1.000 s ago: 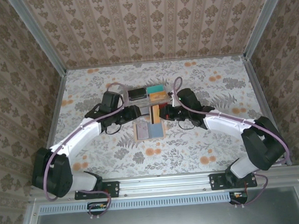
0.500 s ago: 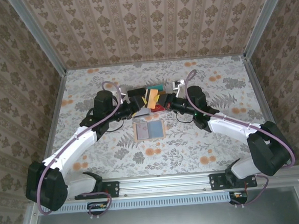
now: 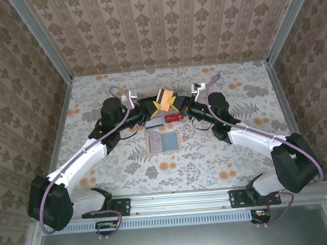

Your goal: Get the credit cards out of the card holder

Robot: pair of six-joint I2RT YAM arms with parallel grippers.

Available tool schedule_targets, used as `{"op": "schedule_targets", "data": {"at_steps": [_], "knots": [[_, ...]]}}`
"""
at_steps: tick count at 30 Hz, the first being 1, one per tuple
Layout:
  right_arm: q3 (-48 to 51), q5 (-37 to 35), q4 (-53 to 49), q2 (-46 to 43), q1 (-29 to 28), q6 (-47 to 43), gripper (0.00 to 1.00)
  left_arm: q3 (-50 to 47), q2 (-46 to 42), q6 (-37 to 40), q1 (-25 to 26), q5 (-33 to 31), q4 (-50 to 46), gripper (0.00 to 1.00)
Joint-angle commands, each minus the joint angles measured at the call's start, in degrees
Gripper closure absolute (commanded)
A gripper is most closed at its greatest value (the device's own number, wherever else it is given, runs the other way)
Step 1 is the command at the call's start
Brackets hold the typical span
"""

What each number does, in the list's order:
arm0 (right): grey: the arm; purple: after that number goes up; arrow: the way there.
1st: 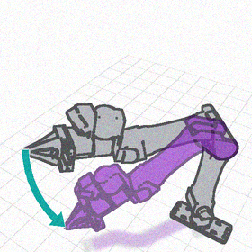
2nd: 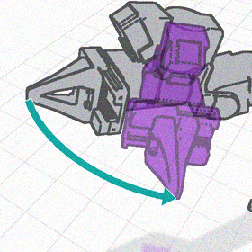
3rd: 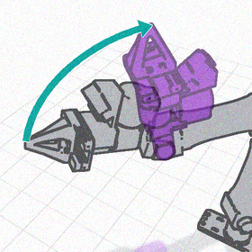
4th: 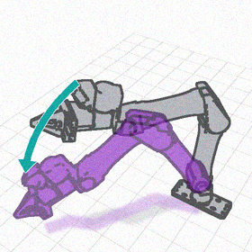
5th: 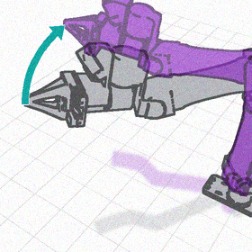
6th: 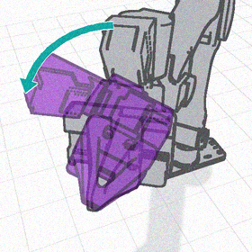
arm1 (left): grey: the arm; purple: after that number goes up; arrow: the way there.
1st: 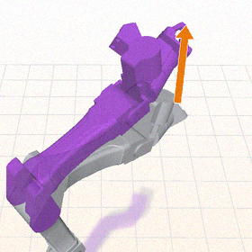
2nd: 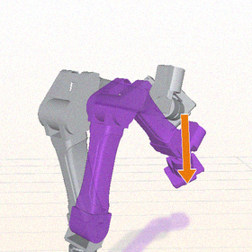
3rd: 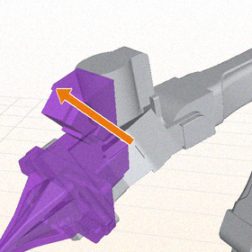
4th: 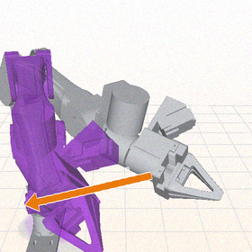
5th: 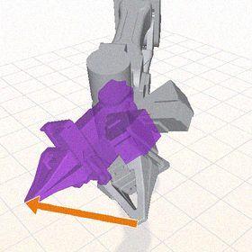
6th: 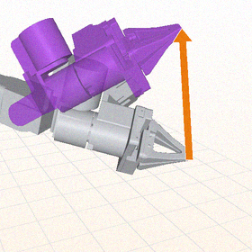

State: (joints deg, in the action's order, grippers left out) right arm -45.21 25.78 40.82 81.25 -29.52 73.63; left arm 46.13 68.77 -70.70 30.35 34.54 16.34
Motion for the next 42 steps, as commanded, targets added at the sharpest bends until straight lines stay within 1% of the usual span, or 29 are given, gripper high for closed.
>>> {"op": "schedule_targets", "data": {"at_steps": [1,2,3,5,9,10,12,14,16,20,21,23,24,29,31,32,34,35,36,37,40,42], "knots": [[-1.6,-0.3,0.6,-1.2,0.3,0.6,1.0,0.6,0.0,2.5,-0.1,-0.6,-0.3,1.0],[-1.6,-0.5,-0.6,-1.2,0.4,-0.3,0.98,0.9,0.0,4.1,-0.4,-1.4,-2.0,1.0],[-2.0,-0.7,-3.2,-1.2,0.5,-1.6,0.92,1.1,0.0,5.9,-0.6,-2.1,-3.7,1.0],[-3.4,-1.0,-10.8,-3.1,0.8,-5.7,0.79,1.7,0.4,9.9,-1.1,-4.2,-7.0,1.0],[-4.2,-5.3,-23.9,-4.5,1.2,-13.9,0.32,4.0,2.0,21.4,-1.9,-7.9,-14.3,1.0],[-4.5,-6.8,-26.9,-4.7,1.3,-15.8,0.27,4.8,2.3,24.6,-2.0,-9.0,-16.8,1.0],[-6.3,-9.5,-35.4,-4.9,1.9,-20.6,0.2,7.1,3.1,32.8,-1.9,-11.1,-22.0,1.0],[-7.5,-11.7,-41.6,-4.7,2.7,-24.0,0.16,9.2,3.8,39.5,-1.8,-13.3,-26.2,1.0],[-7.7,-12.9,-44.9,-4.9,3.9,-25.8,0.12,10.9,4.9,45.5,-1.7,-15.2,-28.9,1.0],[-7.2,-12.8,-49.3,-5.1,7.4,-27.8,0.01,14.0,8.4,56.9,-1.0,-15.0,-30.1,1.0],[-7.0,-12.5,-50.0,-5.1,8.3,-28.1,0.0,15.0,9.8,60.6,-0.6,-14.1,-30.0,1.0],[-7.3,-10.4,-51.4,-4.5,10.3,-28.7,0.0,17.2,12.7,67.2,-0.2,-10.9,-30.0,1.0],[-7.6,-9.5,-52.5,-4.2,11.2,-28.7,0.0,18.8,14.3,69.9,0.0,-10.3,-30.3,1.0],[-7.6,-8.6,-54.1,-3.7,14.0,-29.6,0.0,26.2,21.5,81.5,0.8,-9.3,-31.5,1.0],[-7.5,-7.7,-54.3,-3.4,14.7,-30.0,0.0,30.4,24.6,86.6,1.2,-9.0,-34.0,1.0],[-7.4,-6.9,-54.2,-3.3,15.0,-30.2,0.0,32.2,26.1,90.2,1.7,-9.7,-35.7,1.0],[-7.3,-5.6,-54.5,-2.7,15.5,-30.3,0.0,33.2,27.9,98.5,2.8,-11.9,-34.7,1.0],[-7.3,-5.0,-54.5,-2.4,15.7,-30.3,0.0,33.1,28.6,102.7,3.2,-11.8,-33.5,1.0],[-7.1,-4.7,-54.5,-2.2,16.0,-30.3,0.0,33.4,29.4,106.0,3.3,-11.7,-32.3,1.0],[-7.0,-4.6,-54.5,-2.2,16.1,-30.2,0.0,34.7,30.5,107.7,3.3,-11.7,-32.4,1.0],[-6.2,-4.4,-54.1,-2.7,16.3,-30.2,0.0,42.1,34.9,112.4,2.5,-9.6,-39.3,1.0],[-5.6,-4.4,-53.8,-3.2,16.5,-30.1,0.0,46.4,37.6,116.0,1.8,-6.5,-44.4,1.0]]}}
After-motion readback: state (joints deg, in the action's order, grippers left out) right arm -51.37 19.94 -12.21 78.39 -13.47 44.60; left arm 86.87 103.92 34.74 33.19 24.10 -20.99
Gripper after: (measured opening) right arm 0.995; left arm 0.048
